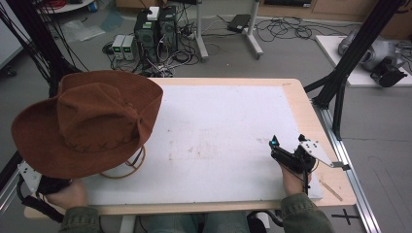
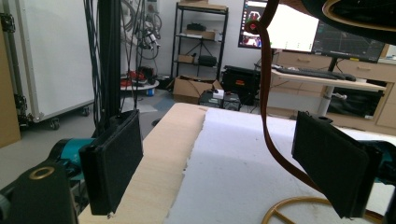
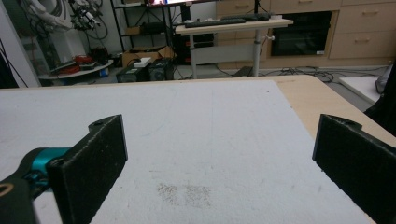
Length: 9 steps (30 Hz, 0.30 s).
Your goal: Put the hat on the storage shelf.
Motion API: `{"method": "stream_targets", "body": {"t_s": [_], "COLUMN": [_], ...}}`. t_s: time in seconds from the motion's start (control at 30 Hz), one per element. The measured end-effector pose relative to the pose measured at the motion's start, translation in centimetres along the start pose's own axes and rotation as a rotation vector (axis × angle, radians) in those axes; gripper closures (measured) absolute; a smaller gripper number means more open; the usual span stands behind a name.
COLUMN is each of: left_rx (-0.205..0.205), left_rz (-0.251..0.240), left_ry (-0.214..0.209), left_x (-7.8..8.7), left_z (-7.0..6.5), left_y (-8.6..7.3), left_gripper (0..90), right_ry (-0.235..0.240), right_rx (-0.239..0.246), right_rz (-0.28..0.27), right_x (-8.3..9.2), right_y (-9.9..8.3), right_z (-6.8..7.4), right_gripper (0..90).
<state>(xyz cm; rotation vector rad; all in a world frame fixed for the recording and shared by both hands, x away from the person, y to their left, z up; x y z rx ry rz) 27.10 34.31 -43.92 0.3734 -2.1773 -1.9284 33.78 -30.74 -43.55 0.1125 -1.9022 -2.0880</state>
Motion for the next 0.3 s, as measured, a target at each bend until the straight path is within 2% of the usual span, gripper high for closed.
{"method": "stream_targets", "body": {"t_s": [0.3], "left_rx": [0.003], "left_rz": [0.0], "left_ry": [0.002], "left_x": [-0.01], "left_z": [0.1], "left_y": [-0.02], "left_gripper": [16.8], "right_ry": [0.0], "right_rx": [-0.002], "right_rz": [0.008], "right_x": [-0.21], "right_y": [-0.13], "right_z": [-0.07], "right_gripper": [2.7]}}
Point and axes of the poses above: each handheld gripper's, and its own axes: x roughly backward along the jaws, y roughly out of its top, z roughly to its left, the point moved 4 cm from there along -x, roughly forward along the jaws, and after that the axes turned 9 degrees about y, right-handed, at the moved point
